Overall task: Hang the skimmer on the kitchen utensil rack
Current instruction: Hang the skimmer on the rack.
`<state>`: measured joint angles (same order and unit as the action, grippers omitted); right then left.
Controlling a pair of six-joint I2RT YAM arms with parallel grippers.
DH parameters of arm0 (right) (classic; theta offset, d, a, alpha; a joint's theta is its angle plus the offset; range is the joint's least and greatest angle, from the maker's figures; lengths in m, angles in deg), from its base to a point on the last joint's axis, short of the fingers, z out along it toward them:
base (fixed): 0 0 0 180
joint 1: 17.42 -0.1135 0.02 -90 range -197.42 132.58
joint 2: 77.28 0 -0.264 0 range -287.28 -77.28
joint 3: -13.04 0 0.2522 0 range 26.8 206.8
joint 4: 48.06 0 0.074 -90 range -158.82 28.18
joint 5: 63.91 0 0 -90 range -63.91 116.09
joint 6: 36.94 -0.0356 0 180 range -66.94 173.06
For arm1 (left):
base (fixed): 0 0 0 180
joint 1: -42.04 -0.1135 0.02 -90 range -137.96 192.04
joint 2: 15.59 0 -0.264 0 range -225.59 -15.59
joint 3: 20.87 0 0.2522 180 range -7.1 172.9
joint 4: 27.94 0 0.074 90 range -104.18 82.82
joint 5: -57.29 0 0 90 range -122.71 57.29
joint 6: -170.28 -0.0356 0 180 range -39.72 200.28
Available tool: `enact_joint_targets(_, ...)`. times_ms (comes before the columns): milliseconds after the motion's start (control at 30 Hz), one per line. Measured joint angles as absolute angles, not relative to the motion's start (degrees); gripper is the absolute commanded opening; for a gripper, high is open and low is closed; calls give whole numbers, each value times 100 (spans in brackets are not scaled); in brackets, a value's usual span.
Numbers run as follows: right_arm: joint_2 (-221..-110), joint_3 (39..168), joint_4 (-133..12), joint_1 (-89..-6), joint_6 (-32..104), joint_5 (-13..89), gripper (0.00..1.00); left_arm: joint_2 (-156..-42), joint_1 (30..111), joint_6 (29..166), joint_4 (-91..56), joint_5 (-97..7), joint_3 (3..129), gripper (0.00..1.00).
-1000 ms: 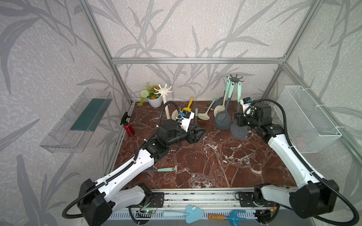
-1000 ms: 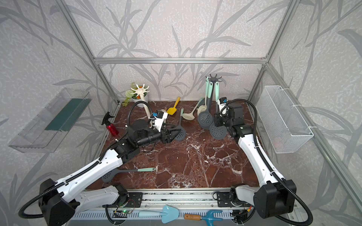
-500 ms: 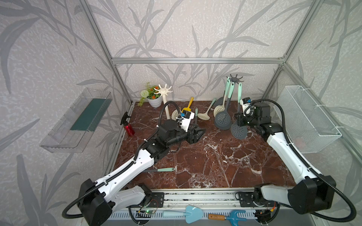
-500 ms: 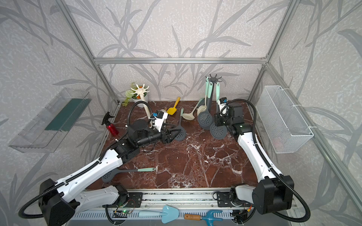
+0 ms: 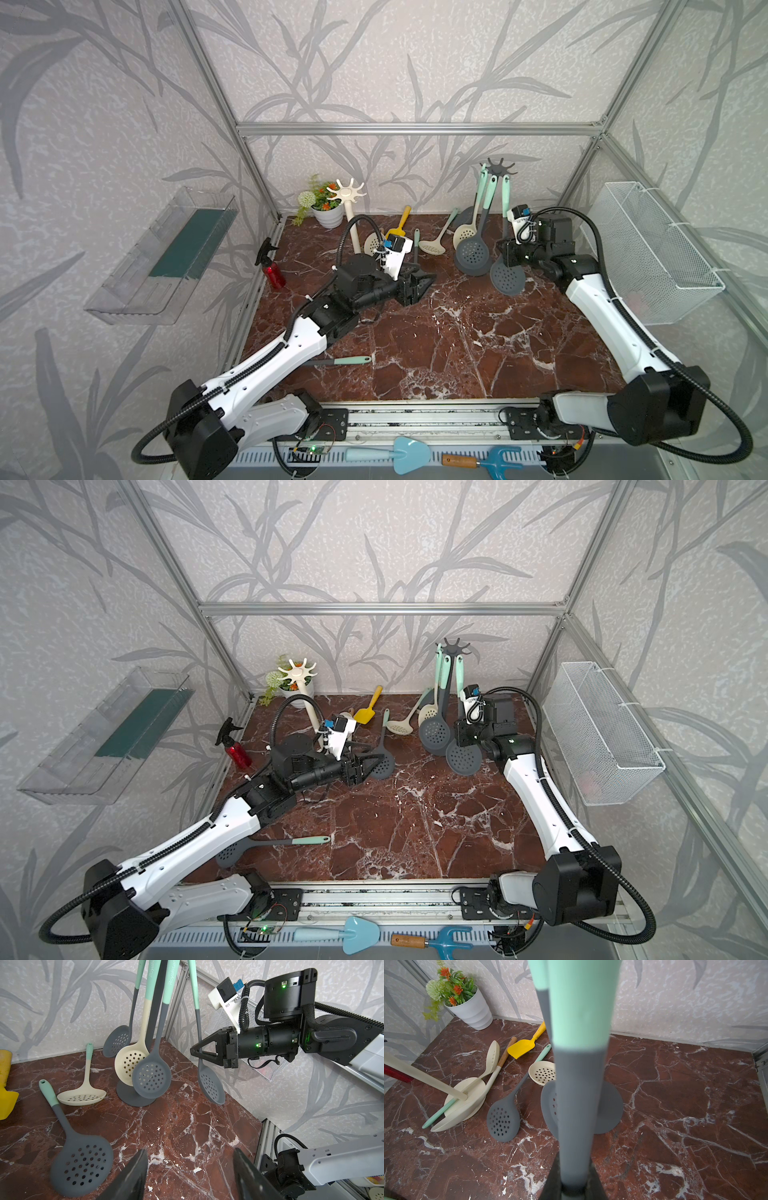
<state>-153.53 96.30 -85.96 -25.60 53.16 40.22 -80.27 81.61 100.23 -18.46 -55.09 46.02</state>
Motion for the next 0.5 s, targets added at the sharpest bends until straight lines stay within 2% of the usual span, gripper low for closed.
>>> enact_joint_targets(500,-15917,10287,-9147,-2554,5421,4162,0,-8027,8161,10005,-1841,-5504,4604,64)
